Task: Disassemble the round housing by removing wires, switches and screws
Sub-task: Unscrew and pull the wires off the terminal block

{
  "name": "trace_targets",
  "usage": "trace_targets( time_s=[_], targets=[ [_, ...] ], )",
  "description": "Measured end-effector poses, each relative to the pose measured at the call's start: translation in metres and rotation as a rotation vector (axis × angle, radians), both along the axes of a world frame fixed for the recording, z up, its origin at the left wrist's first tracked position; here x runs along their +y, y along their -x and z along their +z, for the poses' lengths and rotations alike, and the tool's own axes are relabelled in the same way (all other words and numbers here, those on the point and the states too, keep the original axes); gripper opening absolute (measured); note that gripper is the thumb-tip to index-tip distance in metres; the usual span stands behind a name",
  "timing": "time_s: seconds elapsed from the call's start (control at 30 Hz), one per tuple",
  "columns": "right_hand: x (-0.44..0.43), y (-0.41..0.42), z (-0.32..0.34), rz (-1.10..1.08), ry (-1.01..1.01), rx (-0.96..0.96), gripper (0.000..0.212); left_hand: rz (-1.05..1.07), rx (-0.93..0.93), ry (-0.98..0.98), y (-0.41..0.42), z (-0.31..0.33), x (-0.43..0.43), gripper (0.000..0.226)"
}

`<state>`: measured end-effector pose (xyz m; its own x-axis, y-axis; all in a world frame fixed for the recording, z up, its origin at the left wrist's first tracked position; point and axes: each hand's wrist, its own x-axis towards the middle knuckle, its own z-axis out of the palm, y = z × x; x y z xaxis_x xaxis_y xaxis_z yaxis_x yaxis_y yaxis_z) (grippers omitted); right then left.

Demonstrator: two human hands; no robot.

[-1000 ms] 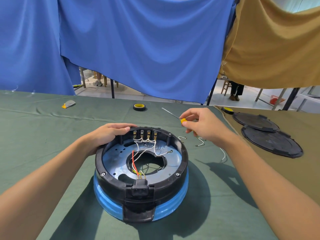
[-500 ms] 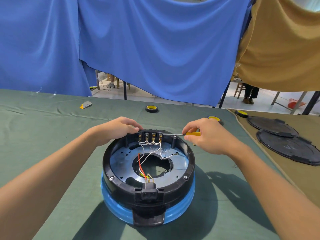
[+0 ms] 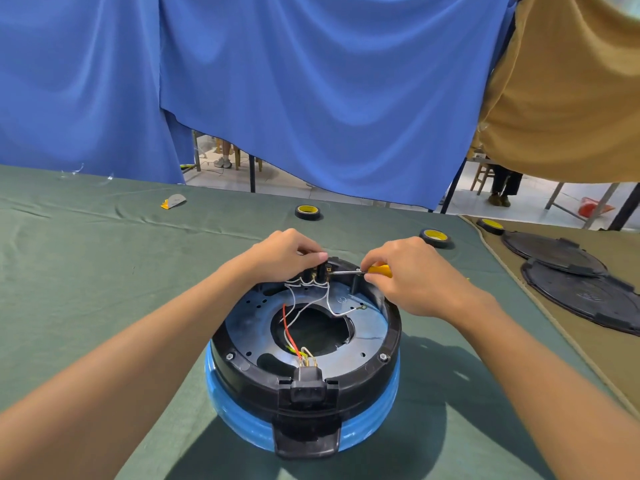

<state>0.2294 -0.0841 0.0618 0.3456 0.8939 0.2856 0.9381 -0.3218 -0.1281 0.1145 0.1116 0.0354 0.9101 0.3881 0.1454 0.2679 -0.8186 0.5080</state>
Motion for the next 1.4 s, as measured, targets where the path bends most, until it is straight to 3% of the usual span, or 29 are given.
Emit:
trace_targets(
  time_s=[0.37,0.93,1.2,1.4],
  targets=[
    [0.008,-0.007,0.013,-0.022,0.106,-0.124,0.03,-0.049,-0.063,0.034,-0.007,-0.006,0.011,0.026],
    [0.05,-0.038,0.059,0.144,0.387,-0.076,0.02,-0.079,-0.102,0.028,-0.011,-0.009,0.017,0.026],
    [0.049,-0.042,0.051,0.186,0.362,0.013,0.021,-0.037,-0.05,0.007,-0.01,-0.007,0.014,0.026],
    [0.039,-0.03,0.039,0.15,0.304,-0.095,0.022,-0.036,-0.079,0.04,-0.011,-0.009,0.016,0.027]
  ],
)
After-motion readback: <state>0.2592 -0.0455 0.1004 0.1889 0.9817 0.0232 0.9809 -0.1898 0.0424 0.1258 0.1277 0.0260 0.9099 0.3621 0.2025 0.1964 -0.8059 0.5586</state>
